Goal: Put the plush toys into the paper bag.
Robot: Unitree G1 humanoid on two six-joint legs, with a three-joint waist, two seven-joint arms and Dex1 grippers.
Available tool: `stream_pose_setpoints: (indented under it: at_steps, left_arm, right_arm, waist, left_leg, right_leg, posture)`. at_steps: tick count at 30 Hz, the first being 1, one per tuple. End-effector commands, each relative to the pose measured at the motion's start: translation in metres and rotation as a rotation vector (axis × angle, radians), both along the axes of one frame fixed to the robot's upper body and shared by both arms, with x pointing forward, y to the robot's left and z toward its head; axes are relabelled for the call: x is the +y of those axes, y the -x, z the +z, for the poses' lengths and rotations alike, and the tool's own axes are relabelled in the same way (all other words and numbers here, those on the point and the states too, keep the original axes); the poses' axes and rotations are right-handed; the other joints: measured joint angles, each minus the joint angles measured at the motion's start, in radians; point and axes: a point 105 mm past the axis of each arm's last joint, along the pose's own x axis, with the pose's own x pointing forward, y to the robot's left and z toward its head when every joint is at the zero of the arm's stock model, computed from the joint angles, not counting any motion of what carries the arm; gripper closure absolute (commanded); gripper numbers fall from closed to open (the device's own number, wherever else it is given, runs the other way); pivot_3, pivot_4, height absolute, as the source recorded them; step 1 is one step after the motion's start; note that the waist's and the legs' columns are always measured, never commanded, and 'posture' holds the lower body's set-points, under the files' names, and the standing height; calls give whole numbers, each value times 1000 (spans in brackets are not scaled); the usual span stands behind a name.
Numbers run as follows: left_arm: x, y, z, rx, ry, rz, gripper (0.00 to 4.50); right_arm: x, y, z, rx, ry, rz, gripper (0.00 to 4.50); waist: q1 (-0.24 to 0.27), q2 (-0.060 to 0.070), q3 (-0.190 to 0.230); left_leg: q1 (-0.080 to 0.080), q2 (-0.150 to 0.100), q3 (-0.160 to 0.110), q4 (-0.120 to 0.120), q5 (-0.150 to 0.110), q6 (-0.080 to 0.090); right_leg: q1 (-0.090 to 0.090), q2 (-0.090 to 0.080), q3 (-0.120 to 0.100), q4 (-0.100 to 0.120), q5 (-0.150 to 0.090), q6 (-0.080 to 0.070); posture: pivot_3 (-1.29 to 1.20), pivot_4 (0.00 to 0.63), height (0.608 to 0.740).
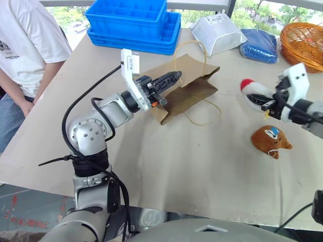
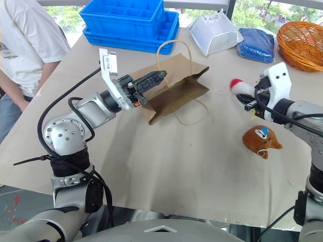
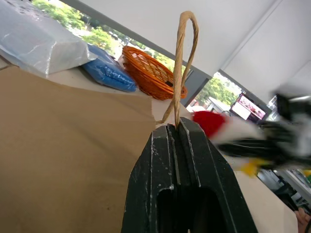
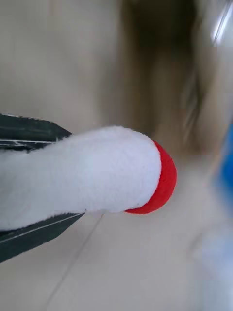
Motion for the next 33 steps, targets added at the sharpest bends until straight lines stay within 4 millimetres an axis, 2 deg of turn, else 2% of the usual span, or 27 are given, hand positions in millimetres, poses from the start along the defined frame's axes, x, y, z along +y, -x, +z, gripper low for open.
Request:
stream_pose_setpoints:
  at_steps: [1,3,6,10,11,13,15,19,22,24,25,26,30,33]
  left_arm:
    - [-7,8,13,-51,19,-69,4500]
    - [-9,10,18,-62,33,-88,4500]
    - [0,10,9,-49,36,-112,4500]
    - [1,16,3,-43,32,-135,4500]
    - [0,17,2,-43,31,-140,4500]
    - [-2,20,1,-37,34,-150,4500]
    - [-2,19,0,-23,47,-148,4500]
    - [1,18,0,-12,56,-129,4500]
    - [3,18,0,-8,60,-117,4500]
    - [4,17,-1,-5,62,-105,4500]
    - [5,17,-1,-2,64,-97,4500]
    - [6,16,-2,1,67,-86,4500]
    - [8,13,-2,8,74,-71,4500]
    - [8,13,-1,8,74,-69,4500]
  right_arm:
    - [43,18,-10,42,93,182,4461]
    - [56,7,-24,59,180,175,4461]
    - [71,-17,-37,39,243,145,4461]
    - [91,-42,-38,-150,389,147,4461]
    - [96,-46,-38,-208,421,157,4461]
    - [123,-49,-33,-384,420,247,4461]
    - [140,-44,-33,-428,359,338,4461]
    - [132,-52,-40,-471,396,322,2822]
    - [124,-49,-41,-488,395,333,1664]
    - [116,-44,-41,-486,386,332,583]
    - [111,-41,-40,-488,387,328,337]
    - [106,-37,-38,-486,385,317,147]
    - [86,-29,-37,-420,377,268,147]
    - [82,-26,-37,-380,370,256,147]
  waist:
    - [1,0,0]
    - [0,0,0]
    - [1,0,0]
    - [-1,0,0]
    - [-1,0,0]
    - [0,0,0]
    - [-1,0,0]
    - [7,0,0]
    - [8,0,0]
    - [6,0,0]
    - [6,0,0]
    - [6,0,0]
    - [4,0,0]
    - [4,0,0]
  left_leg:
    - [0,0,0,0,0,0]
    - [0,0,0,0,0,0]
    - [0,-1,1,0,0,0]
    - [-1,-1,1,0,0,0]
    - [-2,-1,1,0,0,0]
    - [-2,-1,0,0,0,0]
    - [-2,-1,0,0,0,0]
    - [-2,-1,-1,0,0,0]
    - [-2,-2,-1,1,0,0]
    - [-2,-2,-1,0,0,0]
    - [-2,-2,-1,0,0,0]
    - [-2,-2,-2,0,0,0]
    - [-2,-1,-2,0,0,0]
    - [-1,-1,-2,0,0,0]
  right_leg:
    - [0,0,0,0,0,0]
    - [0,0,0,0,0,0]
    - [0,-1,0,0,0,0]
    - [-1,0,0,-1,0,0]
    - [-1,0,0,-1,0,0]
    - [-1,0,0,-2,0,0]
    - [-1,0,0,-2,0,0]
    - [-1,-1,-1,-2,0,0]
    - [-1,-3,-2,-2,0,0]
    - [-1,-3,-2,-2,0,0]
    - [-1,-3,-3,-2,0,0]
    - [-1,-3,-3,-2,0,0]
    - [-1,-3,-3,-2,0,0]
    - [0,-3,-3,-2,0,0]
  posture:
    - [0,150,740]
    - [0,150,740]
    - [0,150,740]
    - [0,150,740]
    - [0,150,740]
    - [0,150,740]
    - [0,150,740]
    - [0,150,740]
    - [0,150,740]
    - [0,150,740]
    - [0,150,740]
    - [0,150,740]
    - [0,150,740]
    - [0,150,740]
